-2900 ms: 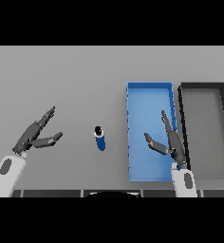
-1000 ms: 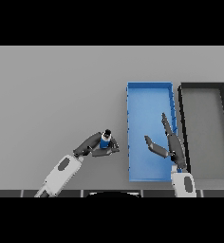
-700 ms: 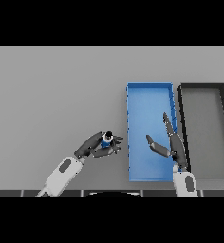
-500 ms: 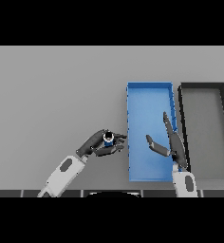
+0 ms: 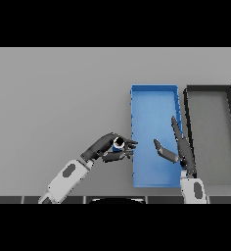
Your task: Pick up the blue pipe and place it into the blue bin.
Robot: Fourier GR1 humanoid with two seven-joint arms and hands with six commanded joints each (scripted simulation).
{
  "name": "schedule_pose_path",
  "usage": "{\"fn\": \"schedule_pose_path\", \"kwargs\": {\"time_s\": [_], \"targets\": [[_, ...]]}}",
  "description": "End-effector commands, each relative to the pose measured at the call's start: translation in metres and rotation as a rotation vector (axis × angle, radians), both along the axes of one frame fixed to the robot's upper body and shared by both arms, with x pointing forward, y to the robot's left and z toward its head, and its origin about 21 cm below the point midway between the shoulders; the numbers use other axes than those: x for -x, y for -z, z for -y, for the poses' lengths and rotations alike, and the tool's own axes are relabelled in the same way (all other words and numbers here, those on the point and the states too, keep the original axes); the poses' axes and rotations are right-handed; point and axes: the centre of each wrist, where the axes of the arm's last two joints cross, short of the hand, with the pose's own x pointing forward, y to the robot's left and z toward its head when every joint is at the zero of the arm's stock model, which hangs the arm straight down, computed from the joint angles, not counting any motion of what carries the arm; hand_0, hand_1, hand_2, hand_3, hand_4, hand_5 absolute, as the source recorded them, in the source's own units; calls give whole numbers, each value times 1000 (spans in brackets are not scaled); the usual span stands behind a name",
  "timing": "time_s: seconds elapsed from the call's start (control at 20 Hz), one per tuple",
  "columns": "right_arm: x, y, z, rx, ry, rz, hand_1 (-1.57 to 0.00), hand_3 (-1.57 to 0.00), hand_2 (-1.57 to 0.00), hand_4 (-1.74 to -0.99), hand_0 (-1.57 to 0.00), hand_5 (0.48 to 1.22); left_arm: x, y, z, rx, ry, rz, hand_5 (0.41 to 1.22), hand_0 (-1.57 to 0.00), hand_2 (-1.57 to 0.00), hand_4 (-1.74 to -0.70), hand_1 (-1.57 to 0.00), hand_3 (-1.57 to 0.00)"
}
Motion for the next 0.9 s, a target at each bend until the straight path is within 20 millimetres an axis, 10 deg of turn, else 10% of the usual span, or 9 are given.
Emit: {"fn": "schedule_pose_path", "kwargs": {"time_s": [0.0, 0.3, 0.55, 0.85], "targets": [[0, 0, 0, -1, 0, -4, 1, 1, 1, -1141, 1, 605, -2, 1, -1, -14, -11, 2, 1219, -1567, -1568, -1740, -1568, -1496], [-3, -7, 6, -81, -68, 56, 1, 1, 1, -1196, 1, 622, -3, 3, -4, -36, -12, -4, 1220, -1570, -1570, -1741, -1570, -1495], [-13, -68, 16, -197, -410, 93, 1, 1, 1, -1282, 1, 537, -3, 1, -2, -34, 4, -2, 1221, -1571, -1571, -1741, -1571, -1494], [-23, -121, -19, -91, -694, 39, 1, 1, 1, -1309, 1, 503, -4, 0, -3, -40, -2, 7, 1221, -1571, -1571, -1741, -1571, -1486]]}}
